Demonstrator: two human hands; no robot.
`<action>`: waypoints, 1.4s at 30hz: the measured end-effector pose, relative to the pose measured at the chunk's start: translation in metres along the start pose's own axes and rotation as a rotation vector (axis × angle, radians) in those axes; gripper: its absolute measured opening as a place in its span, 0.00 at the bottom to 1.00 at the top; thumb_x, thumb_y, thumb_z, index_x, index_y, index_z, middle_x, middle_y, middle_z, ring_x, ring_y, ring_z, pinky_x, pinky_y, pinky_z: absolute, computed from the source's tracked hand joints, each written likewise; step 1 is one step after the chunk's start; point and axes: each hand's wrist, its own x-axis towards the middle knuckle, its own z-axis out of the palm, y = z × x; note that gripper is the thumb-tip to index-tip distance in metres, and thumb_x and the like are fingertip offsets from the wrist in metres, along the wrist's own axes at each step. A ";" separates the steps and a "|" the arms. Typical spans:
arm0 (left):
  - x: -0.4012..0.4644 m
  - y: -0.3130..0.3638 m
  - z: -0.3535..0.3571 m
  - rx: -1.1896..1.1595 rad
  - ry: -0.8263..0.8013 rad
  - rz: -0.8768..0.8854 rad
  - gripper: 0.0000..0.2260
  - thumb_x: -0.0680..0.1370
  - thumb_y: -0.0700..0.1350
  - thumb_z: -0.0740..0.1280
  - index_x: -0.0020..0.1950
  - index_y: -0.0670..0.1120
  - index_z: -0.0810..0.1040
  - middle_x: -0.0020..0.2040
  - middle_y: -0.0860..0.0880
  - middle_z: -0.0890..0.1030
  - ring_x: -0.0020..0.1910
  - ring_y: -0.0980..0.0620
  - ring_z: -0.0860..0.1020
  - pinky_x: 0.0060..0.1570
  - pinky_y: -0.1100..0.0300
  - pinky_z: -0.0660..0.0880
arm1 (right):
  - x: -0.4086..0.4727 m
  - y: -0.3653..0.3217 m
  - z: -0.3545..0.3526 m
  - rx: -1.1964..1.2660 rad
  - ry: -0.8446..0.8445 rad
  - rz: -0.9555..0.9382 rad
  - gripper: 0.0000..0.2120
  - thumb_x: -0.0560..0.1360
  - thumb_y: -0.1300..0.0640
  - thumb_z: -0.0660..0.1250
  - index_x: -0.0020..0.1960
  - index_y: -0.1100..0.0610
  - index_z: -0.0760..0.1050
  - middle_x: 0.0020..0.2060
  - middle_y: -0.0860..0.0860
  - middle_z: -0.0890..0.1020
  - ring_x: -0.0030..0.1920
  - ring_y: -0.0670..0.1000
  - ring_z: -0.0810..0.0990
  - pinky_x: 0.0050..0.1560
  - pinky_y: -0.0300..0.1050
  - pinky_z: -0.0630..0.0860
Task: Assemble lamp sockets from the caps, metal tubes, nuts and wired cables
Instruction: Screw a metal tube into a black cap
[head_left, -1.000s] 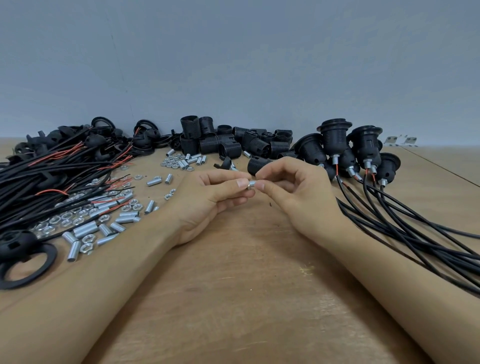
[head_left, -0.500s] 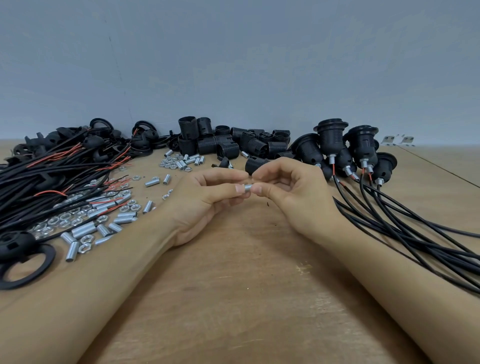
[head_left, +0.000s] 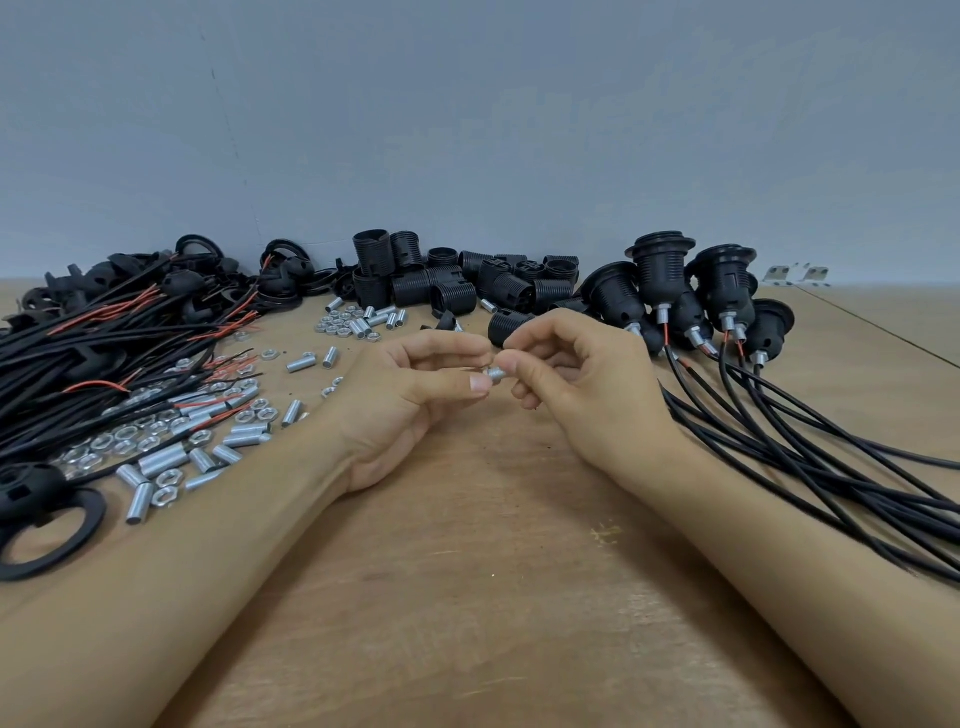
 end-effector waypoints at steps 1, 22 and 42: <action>0.000 -0.001 0.000 0.000 0.001 0.016 0.15 0.62 0.31 0.74 0.46 0.41 0.84 0.46 0.42 0.84 0.50 0.47 0.82 0.57 0.53 0.80 | 0.000 0.000 0.000 0.015 0.014 0.019 0.03 0.76 0.60 0.72 0.44 0.53 0.80 0.33 0.48 0.82 0.32 0.47 0.82 0.35 0.39 0.80; -0.002 0.007 -0.001 -0.124 0.005 0.112 0.24 0.64 0.34 0.61 0.60 0.39 0.79 0.56 0.39 0.84 0.51 0.45 0.84 0.54 0.54 0.80 | 0.001 0.007 -0.001 -0.005 0.003 0.149 0.05 0.76 0.56 0.72 0.42 0.54 0.80 0.34 0.54 0.81 0.33 0.52 0.80 0.27 0.39 0.77; -0.005 0.013 -0.005 -0.108 -0.025 0.165 0.21 0.69 0.38 0.60 0.60 0.39 0.78 0.51 0.37 0.84 0.45 0.44 0.84 0.54 0.53 0.79 | 0.002 0.009 -0.002 0.050 -0.043 0.204 0.03 0.77 0.57 0.70 0.44 0.56 0.80 0.34 0.51 0.81 0.33 0.46 0.79 0.26 0.41 0.76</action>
